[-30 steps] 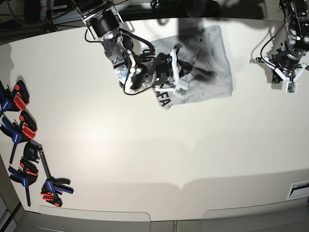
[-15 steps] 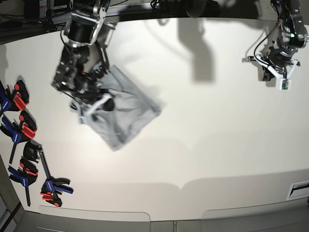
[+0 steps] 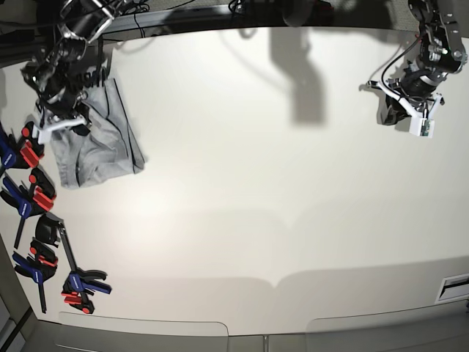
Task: Fold the T-shirt properly
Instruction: 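Drag the folded shirt with the right gripper toward the clamps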
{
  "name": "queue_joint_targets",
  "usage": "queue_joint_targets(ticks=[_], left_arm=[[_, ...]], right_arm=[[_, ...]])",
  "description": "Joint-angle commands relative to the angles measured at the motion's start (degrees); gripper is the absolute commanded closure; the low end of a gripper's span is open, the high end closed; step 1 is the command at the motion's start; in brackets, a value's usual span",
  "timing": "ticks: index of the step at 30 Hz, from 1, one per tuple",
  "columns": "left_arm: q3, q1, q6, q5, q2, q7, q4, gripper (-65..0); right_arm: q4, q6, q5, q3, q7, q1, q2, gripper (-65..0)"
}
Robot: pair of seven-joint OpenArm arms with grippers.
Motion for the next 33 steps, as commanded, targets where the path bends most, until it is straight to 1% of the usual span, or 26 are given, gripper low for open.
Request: queue_joint_targets(ticks=[1, 3, 9, 12, 16, 18, 20, 22, 24, 29, 30, 33], left_arm=[[-0.4, -0.3, -0.2, -1.2, -0.7, -1.1, 1.0, 0.0], [-0.4, -0.3, -0.2, -2.5, -0.7, -1.1, 1.0, 0.0], [-0.4, -0.3, -0.2, -2.6, -0.7, -1.1, 1.0, 0.0], [-0.4, -0.3, -0.2, -2.6, -0.7, -1.5, 1.0, 0.0], [-0.4, -0.3, -0.2, -2.6, -0.7, -2.3, 1.0, 0.0], [-0.4, -0.3, -0.2, -2.6, -0.7, -3.1, 1.0, 0.0], [-0.4, -0.3, -0.2, -2.6, -0.7, -4.0, 1.0, 0.0], [-0.4, -0.3, -0.2, -2.6, -0.7, -5.4, 1.0, 0.0], [-0.4, -0.3, -0.2, -2.6, -0.7, -6.5, 1.0, 0.0], [-0.4, -0.4, -0.3, -2.6, -0.9, -6.3, 1.0, 0.0], [-0.4, -0.4, -0.5, -2.6, -1.0, -6.2, 1.0, 0.0], [-0.4, 0.2, -4.5, -2.7, -1.0, -6.0, 1.5, 0.0]], right_arm=[[0.0, -1.4, -3.1, 0.2, -3.5, -1.0, 0.4, 0.0], [0.0, -1.4, -1.3, 0.4, -3.5, -1.0, 0.5, 0.0], [3.8, -1.4, 7.4, 0.4, -4.6, -0.3, 1.2, 0.0], [8.3, -1.2, 7.6, 0.4, -4.9, 0.5, 1.7, 0.0], [15.7, -0.2, 7.8, 0.4, -4.5, 1.0, 1.9, 0.0], [19.6, 1.2, 7.8, 0.4, -3.8, 1.0, 1.9, 0.0], [23.3, 1.8, 8.1, 0.4, -3.4, 1.0, 1.9, 0.0], [26.8, 2.7, 10.5, 0.4, -3.9, 0.9, 1.9, 0.0], [29.6, 4.6, 12.9, 0.4, -4.9, 0.9, 1.9, 0.0], [35.5, 8.3, 20.3, 0.4, -7.7, -1.7, 1.9, 0.0], [36.8, 9.2, 21.9, 0.4, -8.2, -2.8, 1.9, 0.0], [41.3, 11.3, 26.3, 0.4, -9.8, -7.2, 1.9, 0.0]])
